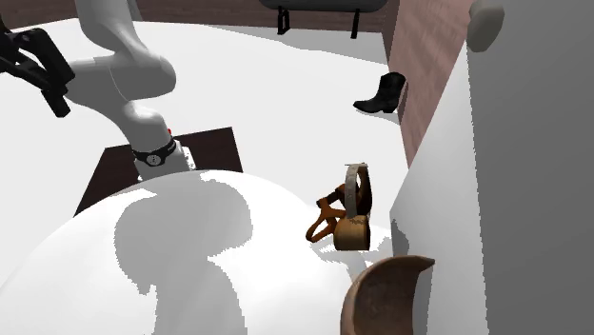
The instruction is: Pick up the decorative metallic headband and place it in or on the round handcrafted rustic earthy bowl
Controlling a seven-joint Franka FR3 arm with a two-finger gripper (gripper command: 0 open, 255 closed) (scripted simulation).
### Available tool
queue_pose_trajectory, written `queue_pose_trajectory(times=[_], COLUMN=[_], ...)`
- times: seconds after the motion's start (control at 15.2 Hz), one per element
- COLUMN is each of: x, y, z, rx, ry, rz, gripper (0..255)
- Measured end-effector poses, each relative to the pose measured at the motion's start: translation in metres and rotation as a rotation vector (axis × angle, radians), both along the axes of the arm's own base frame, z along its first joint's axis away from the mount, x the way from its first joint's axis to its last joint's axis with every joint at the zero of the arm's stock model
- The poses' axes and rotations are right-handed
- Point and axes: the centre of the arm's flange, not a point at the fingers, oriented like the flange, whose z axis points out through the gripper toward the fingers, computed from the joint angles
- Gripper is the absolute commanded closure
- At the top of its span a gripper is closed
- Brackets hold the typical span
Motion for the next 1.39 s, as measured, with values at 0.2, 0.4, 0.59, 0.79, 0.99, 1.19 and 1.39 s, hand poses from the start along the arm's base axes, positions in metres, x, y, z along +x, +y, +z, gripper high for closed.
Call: queue_pose_trajectory(times=[0.2, 0.4, 0.59, 0.79, 0.99, 1.19, 1.39], x=[0.0, 0.006, 0.008, 0.015, 0.025, 0.032, 0.041], y=[0.011, 0.042, 0.071, 0.101, 0.13, 0.163, 0.195], z=[-0.008, -0.022, -0.039, -0.049, -0.063, -0.077, -0.085], rx=[0.014, 0.048, 0.084, 0.122, 0.158, 0.195, 0.232], ry=[-0.003, -0.01, -0.019, -0.027, -0.035, -0.043, -0.052], rz=[-0.018, -0.061, -0.109, -0.156, -0.205, -0.253, -0.301], gripper=[0, 0, 0, 0, 0, 0, 0])
